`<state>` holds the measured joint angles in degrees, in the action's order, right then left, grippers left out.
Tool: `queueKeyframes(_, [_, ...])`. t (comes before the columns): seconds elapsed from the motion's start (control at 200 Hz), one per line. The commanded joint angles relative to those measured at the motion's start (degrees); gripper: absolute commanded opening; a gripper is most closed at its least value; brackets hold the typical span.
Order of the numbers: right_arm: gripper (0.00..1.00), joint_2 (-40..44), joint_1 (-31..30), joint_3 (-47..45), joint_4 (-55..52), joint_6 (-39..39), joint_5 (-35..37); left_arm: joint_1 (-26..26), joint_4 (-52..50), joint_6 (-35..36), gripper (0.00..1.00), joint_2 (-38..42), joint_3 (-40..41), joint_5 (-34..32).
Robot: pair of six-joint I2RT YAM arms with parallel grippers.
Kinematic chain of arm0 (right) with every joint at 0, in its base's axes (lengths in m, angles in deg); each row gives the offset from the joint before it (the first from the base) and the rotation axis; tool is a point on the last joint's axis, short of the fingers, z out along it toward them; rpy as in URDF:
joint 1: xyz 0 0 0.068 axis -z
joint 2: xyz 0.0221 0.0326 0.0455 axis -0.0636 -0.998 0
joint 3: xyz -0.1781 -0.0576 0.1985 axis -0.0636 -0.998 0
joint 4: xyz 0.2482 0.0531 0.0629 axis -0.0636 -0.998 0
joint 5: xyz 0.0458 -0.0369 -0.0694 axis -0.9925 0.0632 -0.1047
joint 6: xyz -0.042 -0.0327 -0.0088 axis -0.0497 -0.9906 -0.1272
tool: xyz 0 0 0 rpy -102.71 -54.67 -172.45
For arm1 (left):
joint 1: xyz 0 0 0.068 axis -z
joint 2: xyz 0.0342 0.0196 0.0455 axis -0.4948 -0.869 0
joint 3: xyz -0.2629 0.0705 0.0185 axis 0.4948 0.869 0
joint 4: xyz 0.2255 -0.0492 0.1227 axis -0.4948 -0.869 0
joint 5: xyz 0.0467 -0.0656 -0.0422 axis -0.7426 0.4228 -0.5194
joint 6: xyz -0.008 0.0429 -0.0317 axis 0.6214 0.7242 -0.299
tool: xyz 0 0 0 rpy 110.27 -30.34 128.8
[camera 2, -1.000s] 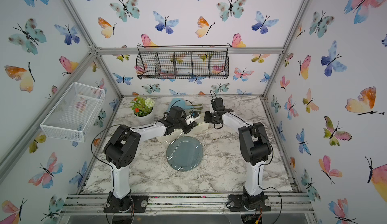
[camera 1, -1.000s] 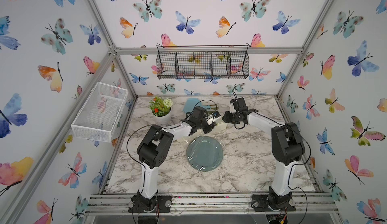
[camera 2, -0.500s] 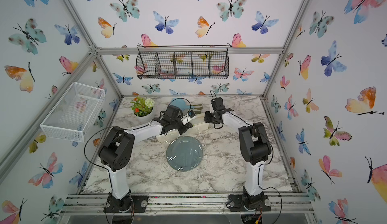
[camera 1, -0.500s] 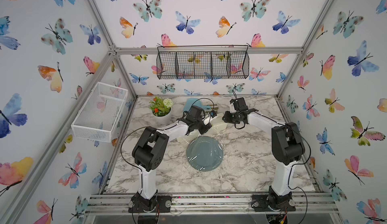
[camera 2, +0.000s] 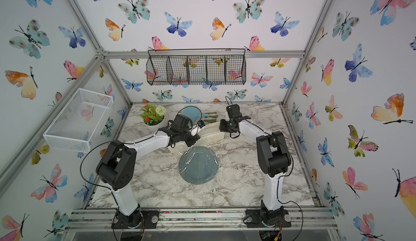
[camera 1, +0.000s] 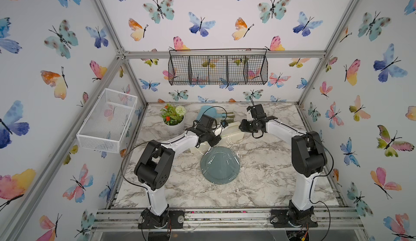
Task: Wrap the plate with plastic wrap
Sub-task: Tear off the plastic wrap from the plastic wrap cutting box.
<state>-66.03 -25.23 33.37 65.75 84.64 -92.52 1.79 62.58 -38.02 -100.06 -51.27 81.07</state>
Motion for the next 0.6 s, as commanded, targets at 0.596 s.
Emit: queueKeyframes(0.596, [0.35, -8.51, 4.26, -4.64, -9.66, -2.89, 11.36, -3.46, -14.27, -0.24, 0.0, 8.58, 11.89, -13.61])
